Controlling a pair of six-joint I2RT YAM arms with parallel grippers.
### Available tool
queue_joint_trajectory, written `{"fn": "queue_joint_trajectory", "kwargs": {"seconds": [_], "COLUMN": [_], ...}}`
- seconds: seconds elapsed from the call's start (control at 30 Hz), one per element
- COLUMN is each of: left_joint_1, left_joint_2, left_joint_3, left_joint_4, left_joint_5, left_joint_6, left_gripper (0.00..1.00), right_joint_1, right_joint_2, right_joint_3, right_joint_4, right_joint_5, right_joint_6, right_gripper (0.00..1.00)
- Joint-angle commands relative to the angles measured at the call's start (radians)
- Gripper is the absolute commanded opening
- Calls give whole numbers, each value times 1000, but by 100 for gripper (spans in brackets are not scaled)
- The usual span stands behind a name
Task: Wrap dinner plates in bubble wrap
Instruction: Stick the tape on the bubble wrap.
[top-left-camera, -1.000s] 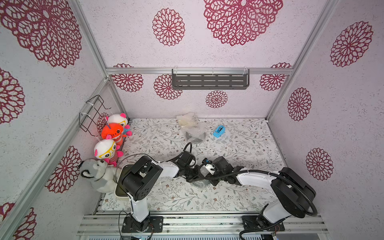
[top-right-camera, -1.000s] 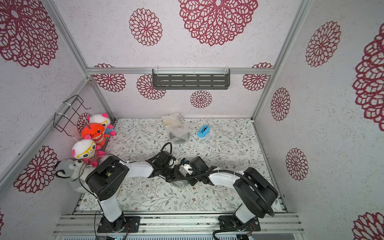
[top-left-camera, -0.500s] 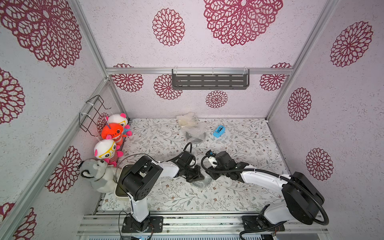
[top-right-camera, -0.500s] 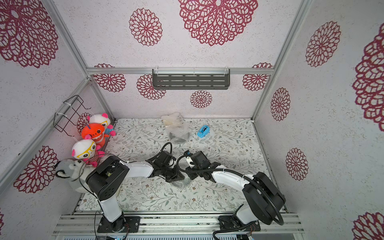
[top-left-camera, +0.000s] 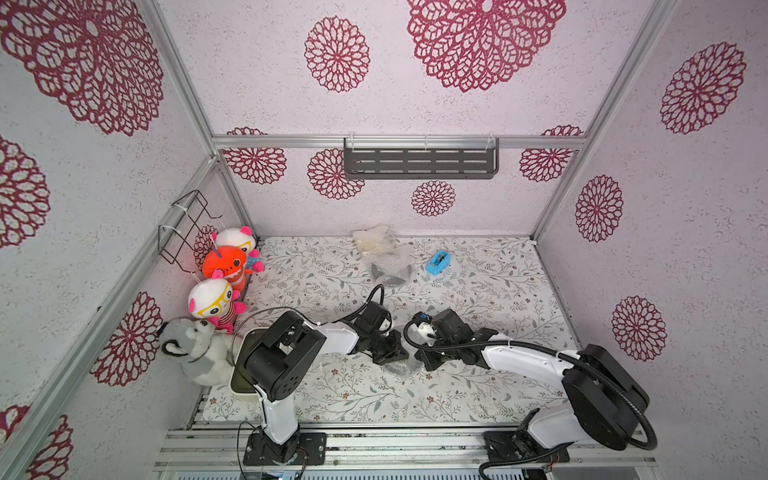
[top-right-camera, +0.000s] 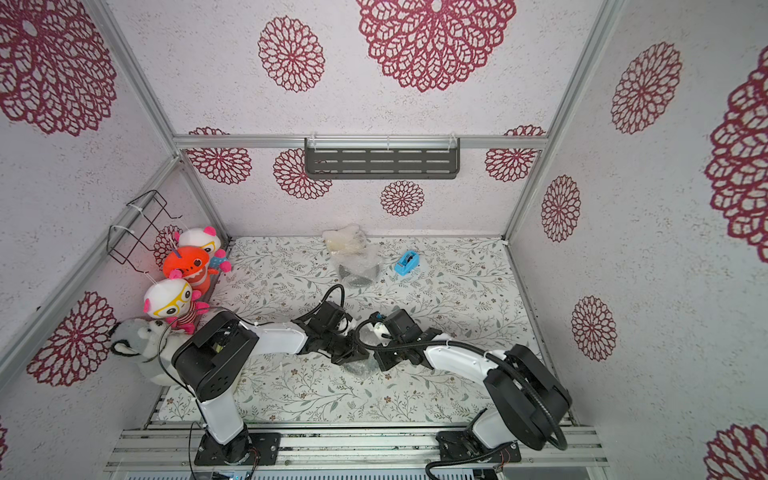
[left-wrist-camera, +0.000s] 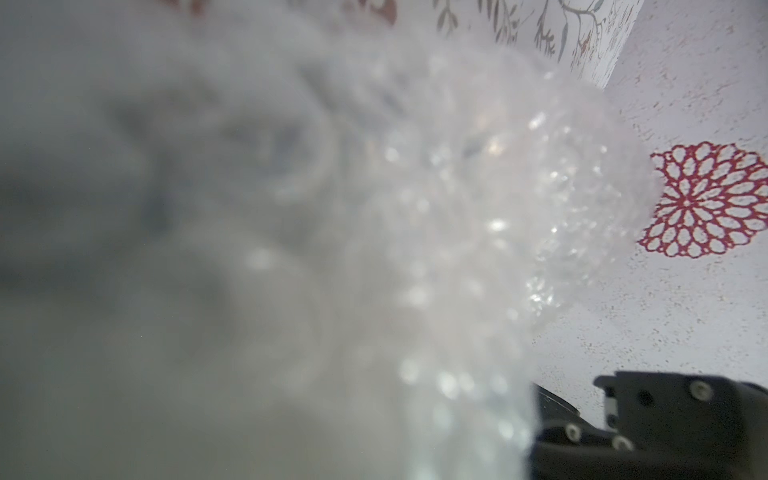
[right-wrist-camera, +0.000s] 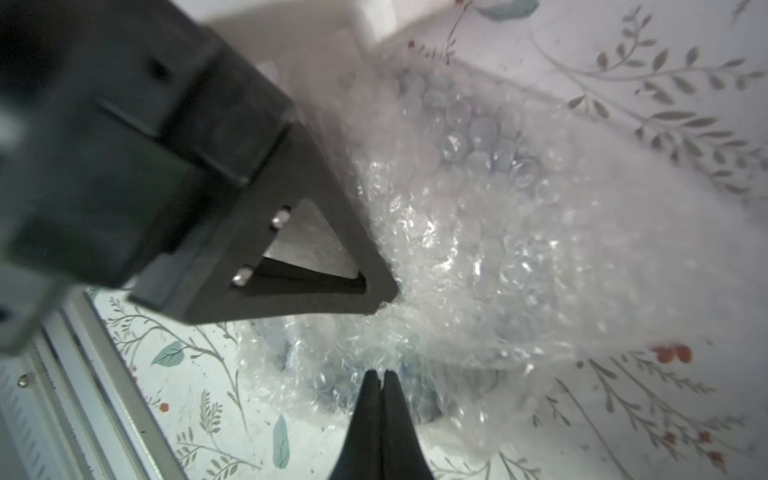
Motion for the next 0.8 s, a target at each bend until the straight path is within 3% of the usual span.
{"fn": "queue_joint_trajectory", "kwargs": {"seconds": [0.0,0.13,0.3,0.6,0.77], "left_joint_1": [-4,-5,-4,-4,-5], "left_joint_2": [54,55,64,55,55], "left_joint_3": [-18,-20,-14,-17,-17], "left_joint_4": [-94,-93,-91,-93,-91], "left_joint_5": [-92,-92,-82,-88,-89], "left_joint_6": [10,9,12,12,12], "left_gripper": [0,0,0,0,0], "right_joint_1": [8,8,8,10,8], "right_joint_2": [60,38,-9,137,114], "right_joint_3": [-10,-27,46,15,15], "right_joint_4": [47,34,-18,35,2], "right_joint_5": [-13,53,22,42,61], "right_joint_6": [37,65,57,72,75], "right_gripper": [0,0,0,0,0]}}
